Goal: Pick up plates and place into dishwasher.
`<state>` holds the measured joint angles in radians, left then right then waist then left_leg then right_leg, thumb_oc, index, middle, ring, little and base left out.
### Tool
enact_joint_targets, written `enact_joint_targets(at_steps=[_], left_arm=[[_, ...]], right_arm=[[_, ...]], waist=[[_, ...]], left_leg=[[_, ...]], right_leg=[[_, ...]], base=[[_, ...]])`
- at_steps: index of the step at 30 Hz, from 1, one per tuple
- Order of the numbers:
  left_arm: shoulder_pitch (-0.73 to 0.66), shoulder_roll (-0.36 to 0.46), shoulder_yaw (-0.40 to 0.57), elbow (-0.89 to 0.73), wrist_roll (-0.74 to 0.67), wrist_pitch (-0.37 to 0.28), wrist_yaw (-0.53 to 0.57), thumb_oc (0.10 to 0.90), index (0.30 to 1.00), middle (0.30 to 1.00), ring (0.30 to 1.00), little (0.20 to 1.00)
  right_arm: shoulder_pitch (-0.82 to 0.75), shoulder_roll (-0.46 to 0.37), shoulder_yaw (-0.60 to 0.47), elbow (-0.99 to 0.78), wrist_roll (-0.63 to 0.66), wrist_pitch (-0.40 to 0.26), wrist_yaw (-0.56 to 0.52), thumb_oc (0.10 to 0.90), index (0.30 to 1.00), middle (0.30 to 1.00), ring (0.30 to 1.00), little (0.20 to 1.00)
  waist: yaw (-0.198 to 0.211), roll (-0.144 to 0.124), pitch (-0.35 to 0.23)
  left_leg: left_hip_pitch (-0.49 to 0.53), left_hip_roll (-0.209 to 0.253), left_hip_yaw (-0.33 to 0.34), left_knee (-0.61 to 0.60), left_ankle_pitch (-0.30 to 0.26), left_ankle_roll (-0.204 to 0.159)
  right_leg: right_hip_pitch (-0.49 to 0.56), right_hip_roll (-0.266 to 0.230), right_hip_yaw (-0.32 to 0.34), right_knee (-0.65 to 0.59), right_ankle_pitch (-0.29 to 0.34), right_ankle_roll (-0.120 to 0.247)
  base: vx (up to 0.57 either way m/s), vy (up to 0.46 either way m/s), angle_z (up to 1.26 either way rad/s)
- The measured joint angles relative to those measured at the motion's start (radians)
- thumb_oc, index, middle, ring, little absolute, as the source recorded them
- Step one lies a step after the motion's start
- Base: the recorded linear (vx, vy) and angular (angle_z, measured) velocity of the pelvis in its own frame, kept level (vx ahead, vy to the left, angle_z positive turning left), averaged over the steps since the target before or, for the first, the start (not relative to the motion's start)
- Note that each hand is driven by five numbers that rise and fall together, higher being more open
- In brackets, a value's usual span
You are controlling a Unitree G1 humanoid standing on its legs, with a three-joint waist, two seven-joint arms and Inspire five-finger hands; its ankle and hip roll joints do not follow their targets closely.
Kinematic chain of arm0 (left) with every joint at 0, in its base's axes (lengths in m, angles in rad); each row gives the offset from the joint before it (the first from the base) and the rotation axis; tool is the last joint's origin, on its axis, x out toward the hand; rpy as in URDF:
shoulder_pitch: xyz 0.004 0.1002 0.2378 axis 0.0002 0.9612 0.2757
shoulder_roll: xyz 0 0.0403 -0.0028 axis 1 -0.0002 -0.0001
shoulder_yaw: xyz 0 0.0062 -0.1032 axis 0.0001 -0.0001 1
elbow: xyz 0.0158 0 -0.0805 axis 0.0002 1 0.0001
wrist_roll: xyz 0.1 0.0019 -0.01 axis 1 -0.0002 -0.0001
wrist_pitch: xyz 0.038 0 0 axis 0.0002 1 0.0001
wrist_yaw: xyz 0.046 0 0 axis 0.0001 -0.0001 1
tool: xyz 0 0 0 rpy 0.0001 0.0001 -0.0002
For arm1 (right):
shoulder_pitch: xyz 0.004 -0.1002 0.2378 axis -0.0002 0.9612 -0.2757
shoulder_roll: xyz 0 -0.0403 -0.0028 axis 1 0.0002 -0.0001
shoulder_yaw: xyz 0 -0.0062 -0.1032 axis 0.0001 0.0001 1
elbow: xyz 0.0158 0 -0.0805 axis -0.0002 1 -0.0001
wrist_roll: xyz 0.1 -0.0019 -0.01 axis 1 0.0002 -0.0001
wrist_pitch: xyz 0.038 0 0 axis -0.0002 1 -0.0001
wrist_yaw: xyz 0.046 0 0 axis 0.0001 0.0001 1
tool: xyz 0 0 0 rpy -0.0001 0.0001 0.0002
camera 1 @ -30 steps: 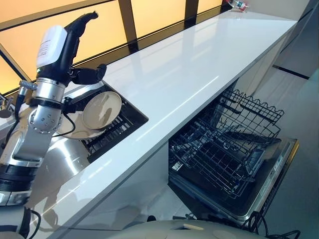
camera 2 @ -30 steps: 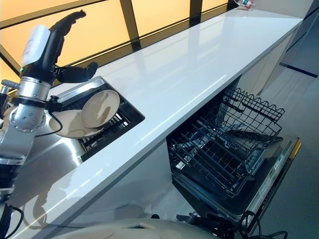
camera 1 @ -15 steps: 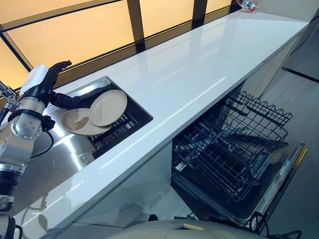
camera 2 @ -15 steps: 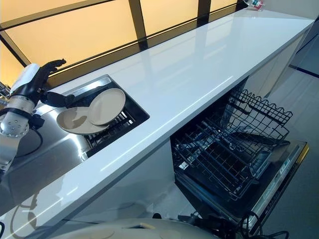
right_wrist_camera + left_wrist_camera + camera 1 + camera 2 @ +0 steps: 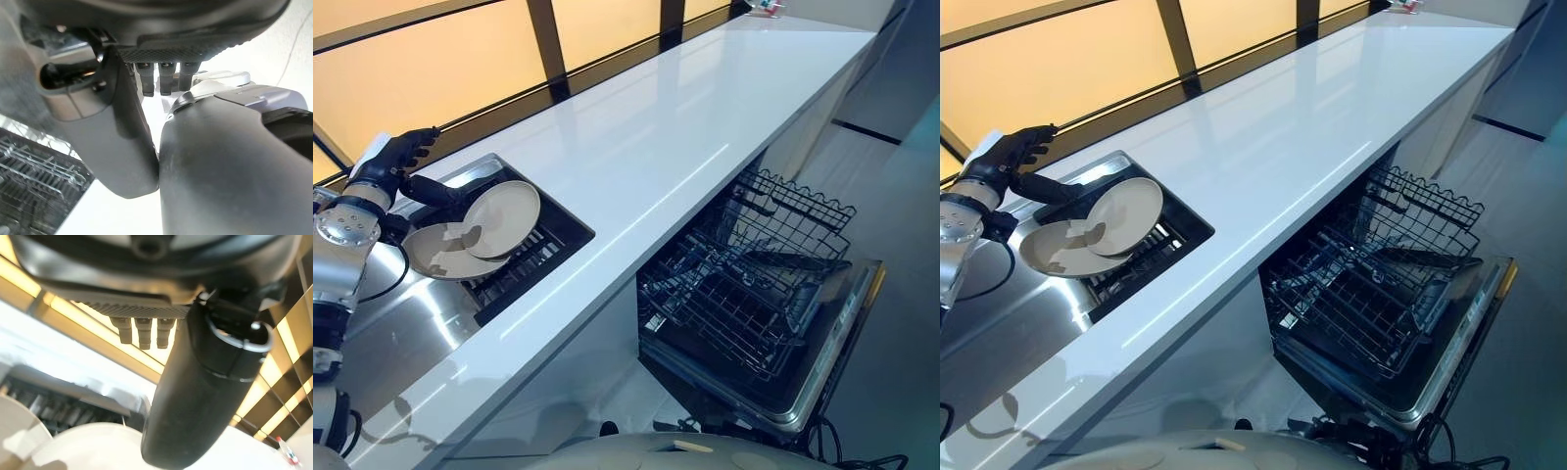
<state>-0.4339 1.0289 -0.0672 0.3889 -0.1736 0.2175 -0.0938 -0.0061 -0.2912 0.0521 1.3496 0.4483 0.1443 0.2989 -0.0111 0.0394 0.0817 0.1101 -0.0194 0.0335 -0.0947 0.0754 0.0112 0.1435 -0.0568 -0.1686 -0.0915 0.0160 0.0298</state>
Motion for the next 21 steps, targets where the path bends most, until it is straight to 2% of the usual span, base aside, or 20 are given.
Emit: enact_joint_targets(at_steps=[10, 21], left_arm=[[-0.082, 0.001, -0.079, 0.097, -0.012, 0.065, -0.118, 0.8, 0.9, 0.9, 0.9, 0.9], [-0.153, 0.009, -0.144, 0.149, 0.138, 0.087, -0.21, 0.8, 0.9, 0.9, 0.9, 0.9]], right_arm=[[-0.004, 0.004, -0.004, -0.035, 0.002, -0.007, 0.009, 0.8, 0.9, 0.9, 0.9, 0.9], [-0.013, 0.004, -0.018, -0.041, 0.022, 0.0, 0.005, 0.8, 0.9, 0.9, 0.9, 0.9]], waist=[[-0.039, -0.022, 0.032], [-0.044, -0.028, 0.065]], left_leg=[[0.0, -0.002, 0.035, 0.0, -0.011, 0.006], [0.002, -0.003, 0.05, 0.0, -0.021, 0.007]], right_leg=[[-0.012, -0.001, 0.035, 0.001, 0.007, 0.003], [-0.018, 0.0, 0.05, 0.001, 0.009, 0.005]], base=[[0.03, 0.032, -0.1], [0.04, 0.022, -0.04]])
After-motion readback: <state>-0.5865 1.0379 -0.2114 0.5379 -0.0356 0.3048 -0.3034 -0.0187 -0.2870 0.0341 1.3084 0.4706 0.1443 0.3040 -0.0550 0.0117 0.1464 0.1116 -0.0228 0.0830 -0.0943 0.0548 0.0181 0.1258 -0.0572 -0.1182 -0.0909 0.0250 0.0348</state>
